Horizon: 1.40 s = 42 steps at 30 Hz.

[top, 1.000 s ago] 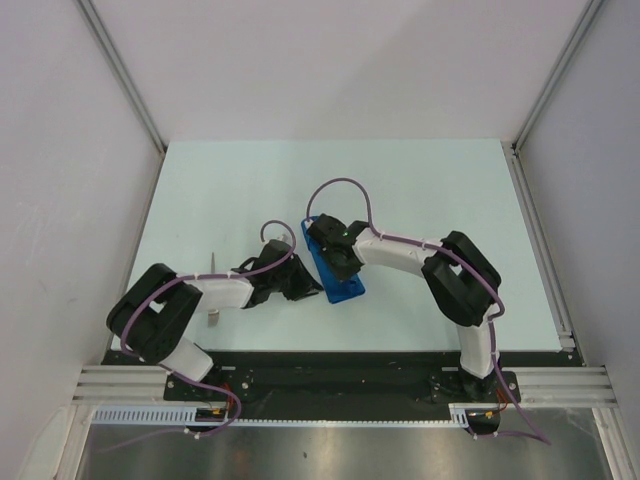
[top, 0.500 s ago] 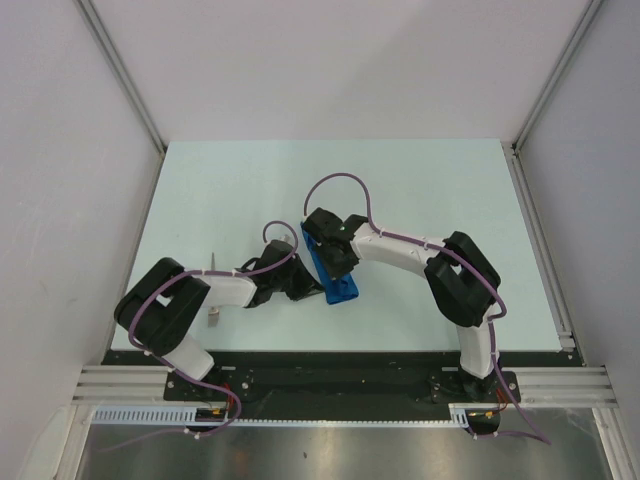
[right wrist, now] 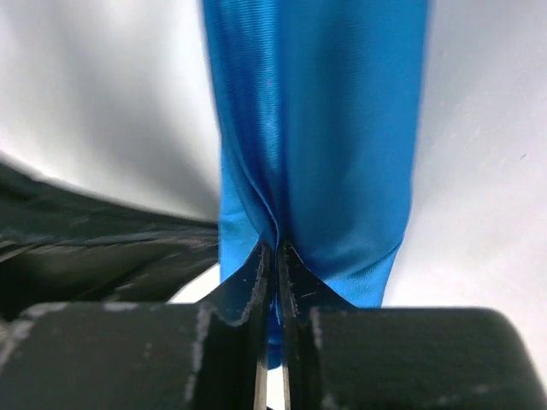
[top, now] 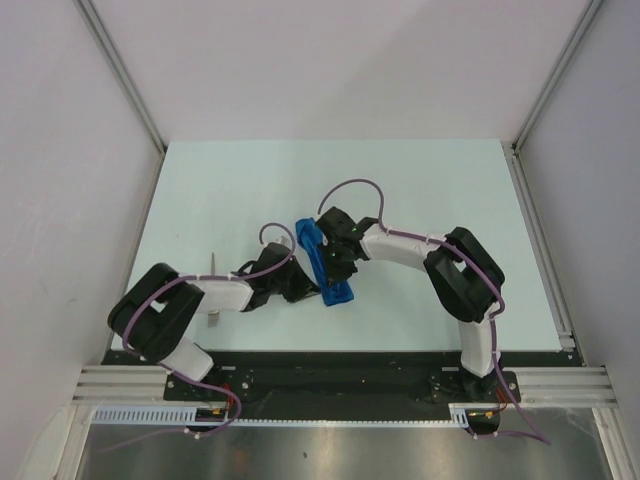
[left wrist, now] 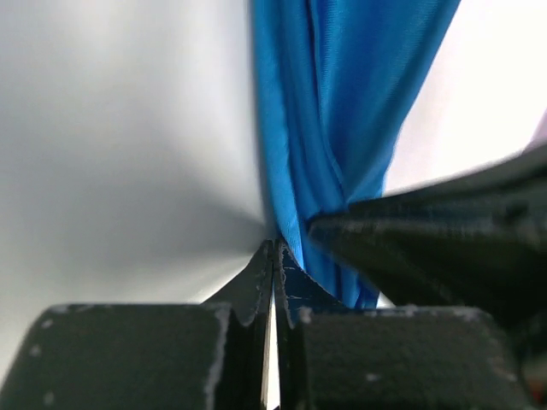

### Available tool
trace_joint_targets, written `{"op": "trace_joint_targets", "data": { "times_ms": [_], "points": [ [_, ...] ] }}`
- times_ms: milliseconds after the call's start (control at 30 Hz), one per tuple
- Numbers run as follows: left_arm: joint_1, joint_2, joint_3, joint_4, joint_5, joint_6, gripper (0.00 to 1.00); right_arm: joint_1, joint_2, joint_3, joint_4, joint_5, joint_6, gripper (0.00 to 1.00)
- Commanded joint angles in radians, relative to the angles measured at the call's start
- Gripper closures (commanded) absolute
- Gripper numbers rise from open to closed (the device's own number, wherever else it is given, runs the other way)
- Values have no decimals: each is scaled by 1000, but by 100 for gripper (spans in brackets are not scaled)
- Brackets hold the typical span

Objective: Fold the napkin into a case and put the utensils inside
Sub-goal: Stuff the top corner of the smaller-rectangle-folded napkin into the folded napkin.

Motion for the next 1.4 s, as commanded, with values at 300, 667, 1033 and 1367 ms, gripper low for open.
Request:
{"op": "trace_joint_targets", "data": {
  "times_ms": [300,667,1033,1367],
  "points": [
    [122,-81,215,-176,37,225,81,-57,-40,-119,186,-137,44,78],
    [129,231,386,-98,119,239,87,-78,-58,-146,226,-199,59,68],
    [195,325,462,-196,215,367,89,-233,-180,-266,417,-461,119,37],
    [204,357,505,-250,240,417,89,-212,-14,-264,661,-604,263,70]
  ]
}}
